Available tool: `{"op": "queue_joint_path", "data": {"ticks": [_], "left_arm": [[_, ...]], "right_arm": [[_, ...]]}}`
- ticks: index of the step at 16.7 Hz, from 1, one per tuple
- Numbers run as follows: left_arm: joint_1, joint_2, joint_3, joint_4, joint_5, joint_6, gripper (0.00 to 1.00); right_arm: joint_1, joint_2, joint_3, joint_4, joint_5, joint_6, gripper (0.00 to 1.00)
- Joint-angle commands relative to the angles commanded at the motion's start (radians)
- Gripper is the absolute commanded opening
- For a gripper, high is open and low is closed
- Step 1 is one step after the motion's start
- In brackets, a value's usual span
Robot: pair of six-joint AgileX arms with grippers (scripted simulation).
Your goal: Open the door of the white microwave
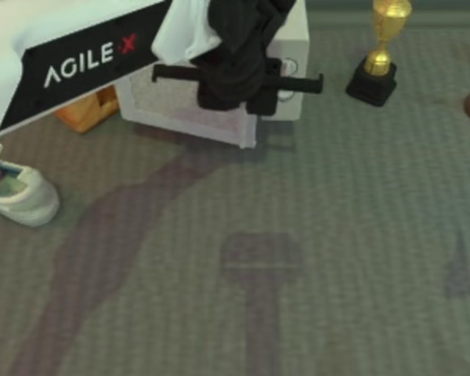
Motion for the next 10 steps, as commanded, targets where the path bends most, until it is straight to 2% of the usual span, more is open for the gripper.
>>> {"op": "queue_joint_path", "data": {"ticks": [5,10], "left_arm": [[-0.006,0.002,-0.005,0.002,0.006,-0.001,0.0],[0.01,-0.069,-0.109,0.049,0.043,0.082,0.0]], "right_arm": [[0.0,0.0,0.0,0.0,0.0,0.0,1.0],[0.0,0.0,0.0,0.0,0.0,0.0,1.0]]}}
